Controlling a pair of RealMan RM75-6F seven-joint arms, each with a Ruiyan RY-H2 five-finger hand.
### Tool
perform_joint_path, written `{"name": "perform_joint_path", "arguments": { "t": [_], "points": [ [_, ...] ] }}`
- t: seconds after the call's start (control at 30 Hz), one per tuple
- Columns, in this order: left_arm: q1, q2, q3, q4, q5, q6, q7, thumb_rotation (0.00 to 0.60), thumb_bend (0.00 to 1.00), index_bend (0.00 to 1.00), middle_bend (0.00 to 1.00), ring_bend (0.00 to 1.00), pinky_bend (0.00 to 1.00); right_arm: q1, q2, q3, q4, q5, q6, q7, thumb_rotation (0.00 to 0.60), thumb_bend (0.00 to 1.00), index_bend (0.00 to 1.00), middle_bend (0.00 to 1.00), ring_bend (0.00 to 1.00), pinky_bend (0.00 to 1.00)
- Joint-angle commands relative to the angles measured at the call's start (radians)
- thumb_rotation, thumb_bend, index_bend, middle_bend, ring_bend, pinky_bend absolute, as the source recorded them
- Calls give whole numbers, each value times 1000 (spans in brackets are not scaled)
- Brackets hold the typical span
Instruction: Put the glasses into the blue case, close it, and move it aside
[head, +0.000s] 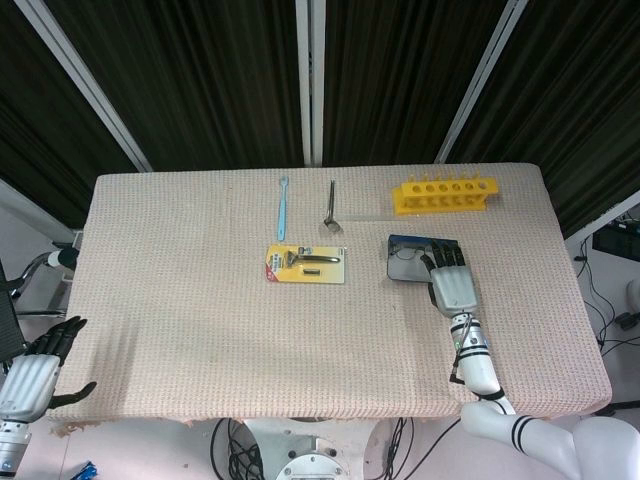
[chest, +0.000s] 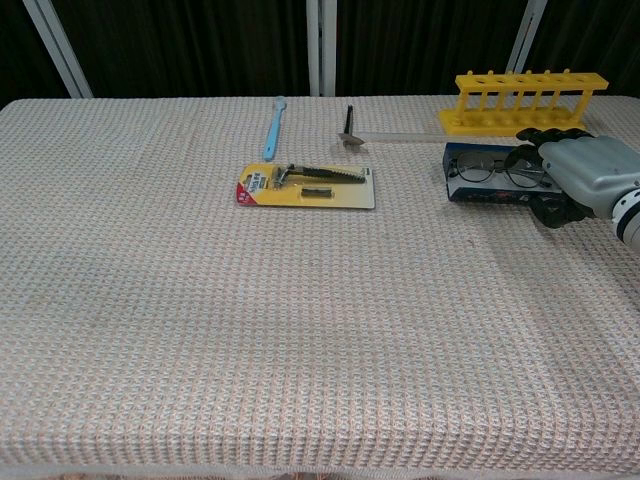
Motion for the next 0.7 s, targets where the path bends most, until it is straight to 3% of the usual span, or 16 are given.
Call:
{"name": "perform_joint_path", "arguments": {
  "t": [0.03,0.4,0.7],
  "points": [
    [0,0,0,0,0,-1,-1,567,156,53,48,80,198,-3,-3,0,5,-7,4,8,600,466,407,0,0,0],
    [3,-2,1,2,6,11,-2,567,156,58,48,80,201,-56,21,-15,-15,-45,65,63,600,458,715,0,0,0],
    [-1,0,1,-7,9,8,14,564,156,60,47,80,204,-247,189,-107,-156,-153,290,194,600,463,809,0,0,0]
  ]
}}
